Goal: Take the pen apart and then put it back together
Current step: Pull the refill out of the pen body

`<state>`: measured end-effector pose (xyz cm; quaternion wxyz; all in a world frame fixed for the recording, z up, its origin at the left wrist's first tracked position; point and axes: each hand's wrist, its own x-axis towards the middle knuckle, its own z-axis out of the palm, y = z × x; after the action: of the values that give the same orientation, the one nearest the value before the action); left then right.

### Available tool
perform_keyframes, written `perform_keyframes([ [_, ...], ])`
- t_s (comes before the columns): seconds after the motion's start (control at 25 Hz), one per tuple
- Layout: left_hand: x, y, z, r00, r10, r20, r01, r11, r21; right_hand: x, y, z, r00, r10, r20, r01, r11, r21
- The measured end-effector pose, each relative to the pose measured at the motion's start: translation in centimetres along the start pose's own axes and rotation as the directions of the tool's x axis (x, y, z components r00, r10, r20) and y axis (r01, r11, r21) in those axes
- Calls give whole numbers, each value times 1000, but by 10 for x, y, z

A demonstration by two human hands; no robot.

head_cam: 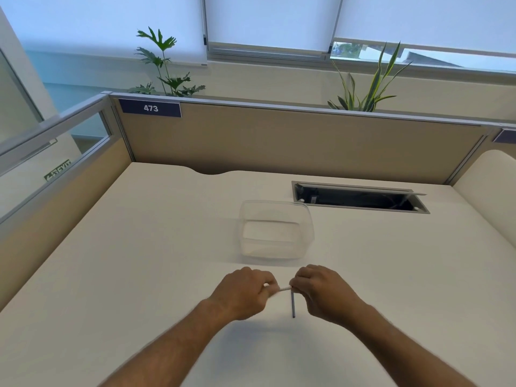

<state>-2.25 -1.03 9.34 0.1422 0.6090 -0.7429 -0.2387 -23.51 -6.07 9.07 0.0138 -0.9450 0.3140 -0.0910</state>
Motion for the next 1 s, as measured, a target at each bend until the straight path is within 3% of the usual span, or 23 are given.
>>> perform_keyframes([
  [0.08,-3,-1,3,986,146,-79,-127,970,208,6,3,-7,965,135,227,-164,980,113],
  [0.16,-3,1,8,941,325,-98,-264,881,391,11,8,-15,892,169,420,-287,929,235],
  [0.28,-2,1,10,893,440,-99,-337,797,500,13,10,-20,888,175,426,-322,897,302],
  [0.4,3,0,13,924,346,-161,-234,847,476,9,7,-15,954,221,202,-260,946,193],
  [0.56,8,-2,9,993,100,-56,-81,956,281,4,3,-14,987,158,30,-161,980,121],
  [0.68,8,0,6,994,104,-27,-99,983,155,5,0,-16,979,198,-36,-192,971,143],
  [0.8,9,0,5,983,168,-76,-154,974,163,10,-2,-21,952,280,123,-298,939,170],
  [0.92,11,-2,5,975,215,-52,-190,933,307,13,-1,-27,891,243,384,-316,938,140],
  [1.0,10,-4,6,979,204,-31,-176,905,388,16,-2,-33,877,199,438,-293,943,159],
])
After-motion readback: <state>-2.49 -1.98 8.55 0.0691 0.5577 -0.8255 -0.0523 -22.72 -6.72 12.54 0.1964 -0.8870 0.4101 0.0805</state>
